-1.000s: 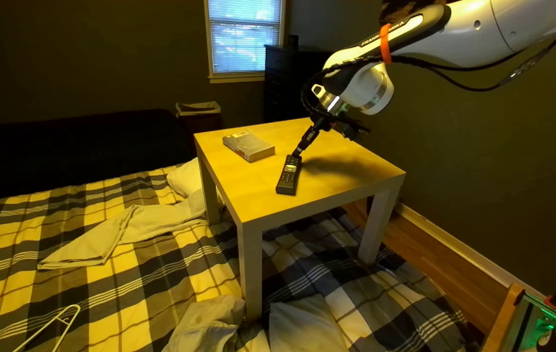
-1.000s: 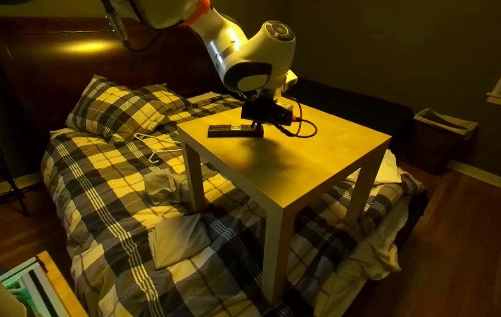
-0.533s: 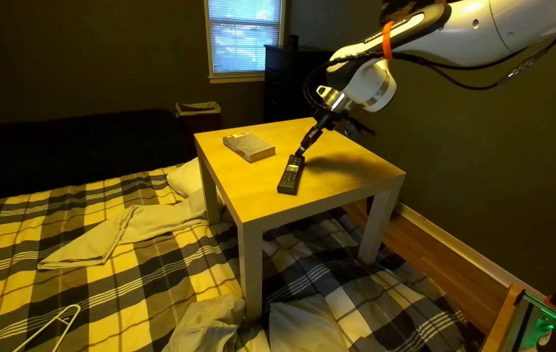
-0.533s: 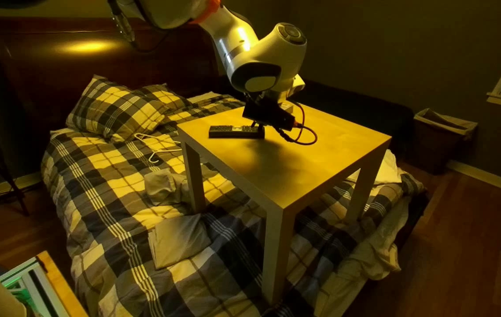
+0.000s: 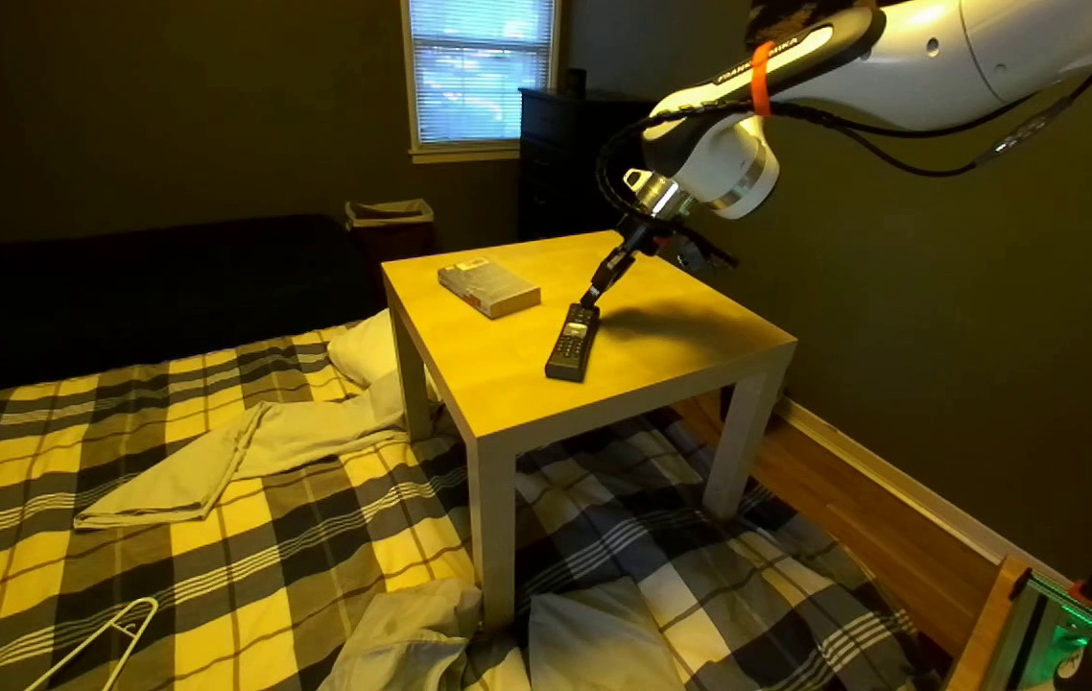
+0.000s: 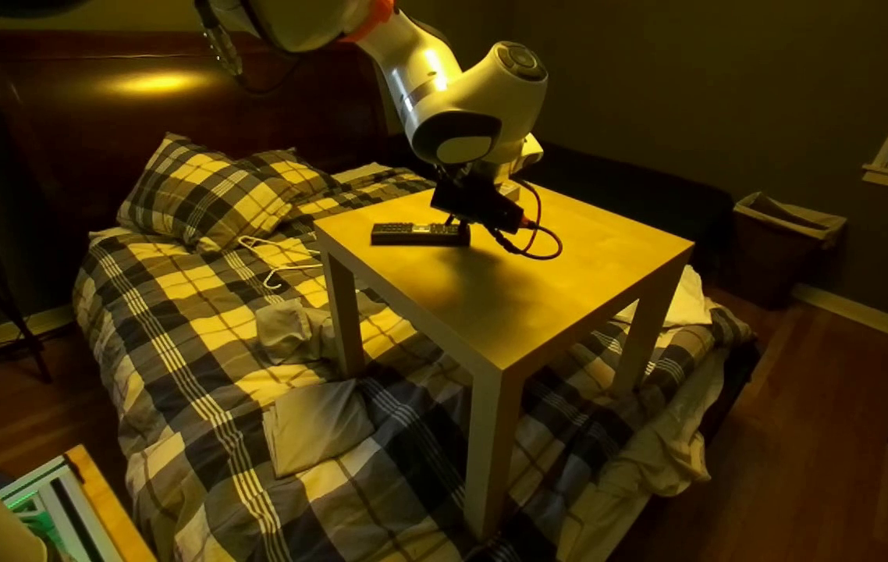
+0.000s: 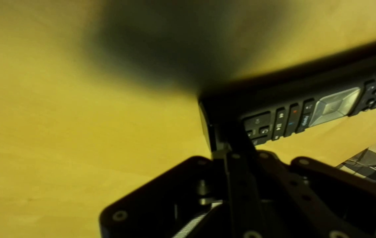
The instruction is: Push the topmost button on the black remote
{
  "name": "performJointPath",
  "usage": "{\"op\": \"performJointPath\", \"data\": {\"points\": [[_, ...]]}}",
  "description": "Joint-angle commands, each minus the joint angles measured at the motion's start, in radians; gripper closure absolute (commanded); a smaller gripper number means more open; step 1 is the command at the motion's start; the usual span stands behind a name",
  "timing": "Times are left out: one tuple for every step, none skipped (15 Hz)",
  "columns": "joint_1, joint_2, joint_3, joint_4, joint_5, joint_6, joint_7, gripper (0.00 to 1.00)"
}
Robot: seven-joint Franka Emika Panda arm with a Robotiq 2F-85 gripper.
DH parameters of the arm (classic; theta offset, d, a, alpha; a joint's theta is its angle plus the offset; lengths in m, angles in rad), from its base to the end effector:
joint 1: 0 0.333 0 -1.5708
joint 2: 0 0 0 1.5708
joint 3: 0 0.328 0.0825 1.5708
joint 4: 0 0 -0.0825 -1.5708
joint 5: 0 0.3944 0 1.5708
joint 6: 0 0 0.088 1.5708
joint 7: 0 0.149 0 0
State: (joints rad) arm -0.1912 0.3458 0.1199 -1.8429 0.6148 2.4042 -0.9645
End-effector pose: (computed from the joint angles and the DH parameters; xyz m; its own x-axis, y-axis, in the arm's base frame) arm 0.6791 -0.0330 0.3333 0.8151 0.3468 0.4640 0.4833 -0.8487 -0.2147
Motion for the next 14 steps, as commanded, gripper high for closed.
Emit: {"op": "performJointPath", "data": {"points": [[0.009,0.068,-0.023,-0.013,-0.03,0.011,-0.007,1.0],[0.012,0.053,-0.021,-0.006,-0.032,0.009,-0.004,1.0],[0.014,0.024,-0.016,-0.002,-0.028,0.004,-0.004,1.0],[0.021,-0.017,-0.016,-0.012,-0.033,0.017,0.013,1.0],[0.026,-0.042,-0.02,-0.021,-0.041,0.019,0.037,1.0],[0.029,-0.07,-0.023,-0.034,-0.049,0.03,0.047,1.0],[0.033,-0.092,-0.031,-0.044,-0.065,0.027,0.065,1.0],[0.035,-0.112,-0.036,-0.051,-0.081,0.017,0.081,1.0],[0.04,-0.135,-0.048,-0.06,-0.113,0.0,0.12,1.0],[0.051,-0.158,-0.067,-0.073,-0.173,-0.009,0.184,0.74],[0.062,-0.183,-0.086,-0.09,-0.241,-0.008,0.256,0.73],[0.072,-0.207,-0.106,-0.105,-0.319,-0.021,0.335,0.66],[0.078,-0.234,-0.119,-0.119,-0.385,-0.043,0.405,0.6],[0.084,-0.258,-0.132,-0.133,-0.451,-0.067,0.474,0.53]]}}
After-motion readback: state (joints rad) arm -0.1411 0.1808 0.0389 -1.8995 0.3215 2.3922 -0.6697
